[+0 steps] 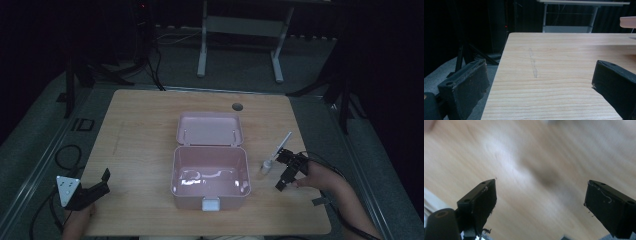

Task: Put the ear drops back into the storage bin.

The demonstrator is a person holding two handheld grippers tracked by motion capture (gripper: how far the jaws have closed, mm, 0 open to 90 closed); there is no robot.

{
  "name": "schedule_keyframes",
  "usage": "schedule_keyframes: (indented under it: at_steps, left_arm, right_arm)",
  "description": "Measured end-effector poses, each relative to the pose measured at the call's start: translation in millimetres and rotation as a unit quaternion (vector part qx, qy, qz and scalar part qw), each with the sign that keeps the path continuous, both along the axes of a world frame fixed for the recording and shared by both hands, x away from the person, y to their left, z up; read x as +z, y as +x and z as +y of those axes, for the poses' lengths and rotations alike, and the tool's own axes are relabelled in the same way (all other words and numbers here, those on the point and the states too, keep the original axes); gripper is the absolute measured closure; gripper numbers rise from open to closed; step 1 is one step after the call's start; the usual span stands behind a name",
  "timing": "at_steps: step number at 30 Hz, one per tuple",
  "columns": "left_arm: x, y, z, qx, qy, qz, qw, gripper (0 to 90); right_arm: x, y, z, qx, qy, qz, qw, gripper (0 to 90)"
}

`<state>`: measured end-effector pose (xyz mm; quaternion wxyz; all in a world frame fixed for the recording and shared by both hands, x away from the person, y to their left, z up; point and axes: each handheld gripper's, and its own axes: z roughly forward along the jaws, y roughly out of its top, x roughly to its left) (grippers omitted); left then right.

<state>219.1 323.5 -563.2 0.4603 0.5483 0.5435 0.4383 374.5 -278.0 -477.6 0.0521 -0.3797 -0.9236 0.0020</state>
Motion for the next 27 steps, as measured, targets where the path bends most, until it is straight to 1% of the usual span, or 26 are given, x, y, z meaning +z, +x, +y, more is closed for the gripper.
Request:
schedule_keyframes:
  at_steps: [2, 4, 5, 6, 8, 12, 13, 15, 16, 17, 19, 20, 21, 23, 24, 26, 27]
  left_arm:
    - [0.0, 0.0, 0.0, 0.000, 0.001, 0.000, 1.0000, 1.0]
    - [0.0, -0.1, 0.0, 0.000, 0.000, 0.000, 1.0000, 1.0]
    - [0.0, 0.0, 0.0, 0.000, 0.000, 0.000, 1.0000, 1.0]
    - [0.0, 0.0, 0.1, 0.000, 0.000, 0.000, 1.0000, 0.9]
    - [0.0, 0.1, 0.1, -0.001, 0.000, 0.000, 1.0000, 0.9]
    - [0.0, -0.1, 0.1, -0.001, 0.000, 0.000, 1.0000, 1.0]
    - [0.0, 0.0, 0.1, -0.001, 0.000, -0.001, 1.0000, 1.0]
    - [0.0, 0.0, 0.1, -0.002, 0.001, 0.000, 1.0000, 1.0]
    - [0.0, 0.0, 0.2, -0.002, 0.000, 0.000, 1.0000, 0.9]
    - [0.0, 0.1, 0.2, -0.002, 0.000, 0.000, 1.0000, 1.0]
    - [0.0, 0.0, 0.2, -0.003, 0.001, 0.000, 1.0000, 1.0]
    - [0.0, -0.2, 0.2, -0.004, 0.002, -0.001, 1.0000, 1.0]
    - [-0.1, -0.2, 0.0, -0.004, 0.002, -0.001, 1.0000, 1.0]
    - [0.0, -0.1, -0.1, -0.004, 0.002, -0.001, 1.0000, 0.9]
    - [0.0, 0.0, 0.0, -0.004, 0.002, -0.001, 1.0000, 1.0]
    - [0.0, -0.1, -0.1, -0.004, 0.002, -0.001, 1.0000, 1.0]
    - [0.0, -0.1, -0.1, -0.004, 0.002, -0.001, 1.0000, 0.9]
  right_arm:
    - [0.4, 6.1, 4.5, -0.001, 0.000, -0.003, 1.0000, 10.5]
    - [0.8, 11.9, 9.1, -0.001, 0.003, -0.002, 1.0000, 10.5]
    - [0.9, 14.6, 11.6, -0.001, 0.002, -0.005, 1.0000, 11.7]
    - [1.0, 17.6, 14.1, -0.003, 0.001, -0.007, 1.0000, 15.4]
    - [0.2, 22.5, 18.9, -0.003, -0.001, -0.006, 1.0000, 15.4]
    - [-3.1, 31.0, 28.1, -0.007, -0.011, -0.009, 0.9999, 17.2]
    - [-4.1, 32.7, 30.3, -0.006, -0.017, -0.012, 0.9998, 18.3]
    - [-5.7, 34.5, 33.0, -0.003, -0.019, -0.010, 0.9998, 18.7]
    - [-8.1, 37.9, 37.0, -0.008, -0.021, -0.010, 0.9997, 21.9]
    - [-9.8, 39.0, 39.1, -0.006, -0.022, -0.010, 0.9997, 22.0]
    - [-12.2, 42.2, 41.8, -0.009, -0.023, -0.006, 0.9997, 25.0]
    - [-13.9, 44.3, 43.4, -0.009, -0.027, -0.007, 0.9996, 25.7]
    - [-14.7, 46.2, 44.5, -0.013, -0.029, -0.008, 0.9995, 30.7]
    - [-16.5, 49.5, 45.9, -0.019, -0.029, -0.007, 0.9994, 32.2]
    - [-17.5, 51.2, 47.3, -0.022, -0.030, -0.005, 0.9993, 35.4]
    - [-19.6, 53.2, 48.7, -0.025, -0.029, -0.001, 0.9993, 35.8]
    - [-21.1, 54.1, 50.0, -0.027, -0.030, -0.001, 0.9992, 39.3]
